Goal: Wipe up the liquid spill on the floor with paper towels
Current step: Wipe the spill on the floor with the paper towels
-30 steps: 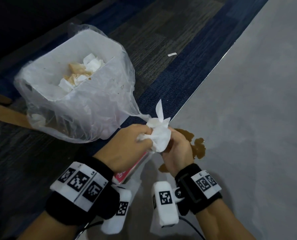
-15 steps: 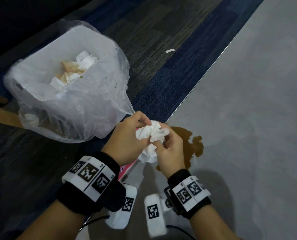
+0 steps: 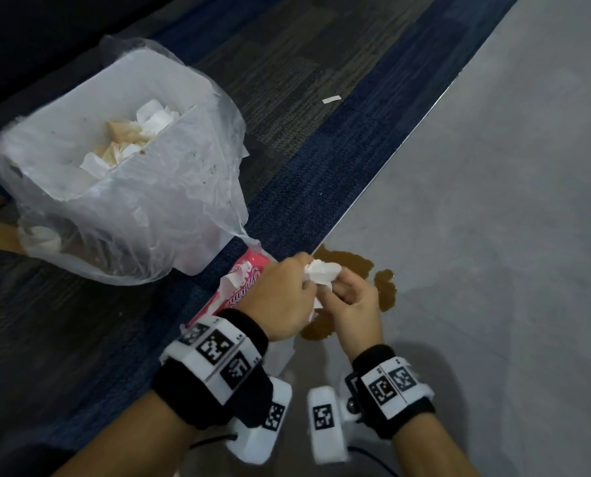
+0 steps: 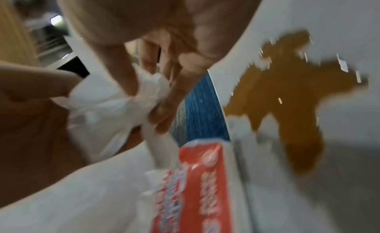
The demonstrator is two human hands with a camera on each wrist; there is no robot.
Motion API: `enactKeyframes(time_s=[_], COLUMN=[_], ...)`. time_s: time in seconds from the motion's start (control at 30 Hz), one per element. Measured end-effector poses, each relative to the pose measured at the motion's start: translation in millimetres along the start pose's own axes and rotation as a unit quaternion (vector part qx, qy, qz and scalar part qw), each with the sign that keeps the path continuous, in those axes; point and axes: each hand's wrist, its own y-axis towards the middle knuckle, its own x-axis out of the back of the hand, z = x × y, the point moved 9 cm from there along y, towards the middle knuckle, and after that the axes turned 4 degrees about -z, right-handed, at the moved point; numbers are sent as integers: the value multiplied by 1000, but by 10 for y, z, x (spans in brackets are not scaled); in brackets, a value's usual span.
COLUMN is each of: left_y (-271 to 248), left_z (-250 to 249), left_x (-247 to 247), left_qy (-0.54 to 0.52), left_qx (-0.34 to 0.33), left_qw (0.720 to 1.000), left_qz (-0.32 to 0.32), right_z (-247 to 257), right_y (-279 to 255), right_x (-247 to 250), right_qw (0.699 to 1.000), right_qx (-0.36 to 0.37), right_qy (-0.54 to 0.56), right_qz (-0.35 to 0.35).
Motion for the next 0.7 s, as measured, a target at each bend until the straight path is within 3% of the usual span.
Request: enactKeyframes(time_s=[0.07,0.13,0.23,0.33,0.4,0.47,0.57,0.7], left_y=[26,29,31,-24,-93,-169,-176,41], left_z=[90,137,51,-91,-163,-221,-300,-63], left_x=[-72,-97,-184,-129,-86,-95,-38,20], left_qy=[-11,1,-83,-219,-273,-279,-240,-145], left_qx=[38,75,78,112,173,241,240,178], left_qw=[995,991,984,964,943,923,934,973], left_qz=[86,115,136,96,81,105,114,6], right_z=[-8,-35,-61,86,180,300,405,281], right_y=[1,-18,16,125,180,183,170,281], right_x=[-68,-111,-78,80,153,170,129,45], right_qw=[994,988,985,981,974,970,974,976], right_qx=[-22,-32,-44,-19,-25,-38,-53,-69], right_qy=[6,-15,-71,-132,-163,-172,-155,-104], right_qz=[103,152,150,139,153,165,159,180])
